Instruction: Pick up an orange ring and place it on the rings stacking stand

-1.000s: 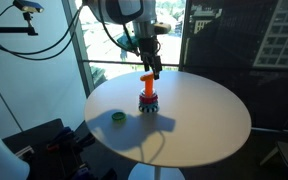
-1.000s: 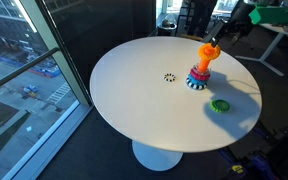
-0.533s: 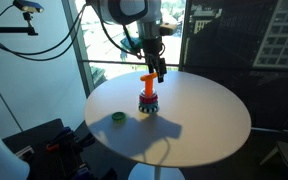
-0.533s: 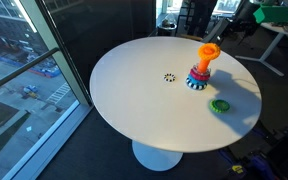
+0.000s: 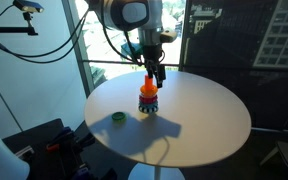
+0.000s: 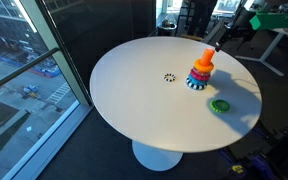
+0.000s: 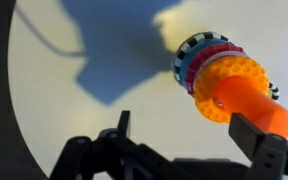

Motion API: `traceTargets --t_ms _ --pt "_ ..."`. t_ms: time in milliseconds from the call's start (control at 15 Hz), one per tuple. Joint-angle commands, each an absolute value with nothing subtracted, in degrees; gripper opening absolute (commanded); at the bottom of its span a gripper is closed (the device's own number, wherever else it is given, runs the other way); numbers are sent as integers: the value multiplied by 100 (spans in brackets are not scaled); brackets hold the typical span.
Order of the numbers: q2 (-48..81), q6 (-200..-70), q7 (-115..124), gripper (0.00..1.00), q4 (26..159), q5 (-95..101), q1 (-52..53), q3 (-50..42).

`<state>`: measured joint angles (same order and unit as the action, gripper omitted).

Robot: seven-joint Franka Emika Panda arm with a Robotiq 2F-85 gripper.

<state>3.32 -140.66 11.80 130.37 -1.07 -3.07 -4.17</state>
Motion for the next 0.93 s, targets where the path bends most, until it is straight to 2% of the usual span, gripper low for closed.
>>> traceTargets --t_ms 0,600,867 --pt "382 -13887 1215 100 12913 -87 -323 -423" --pt "-225 -12440 317 100 13198 -224 -390 -449" --pt "-550 -12181 191 100 13450 -86 -372 -452"
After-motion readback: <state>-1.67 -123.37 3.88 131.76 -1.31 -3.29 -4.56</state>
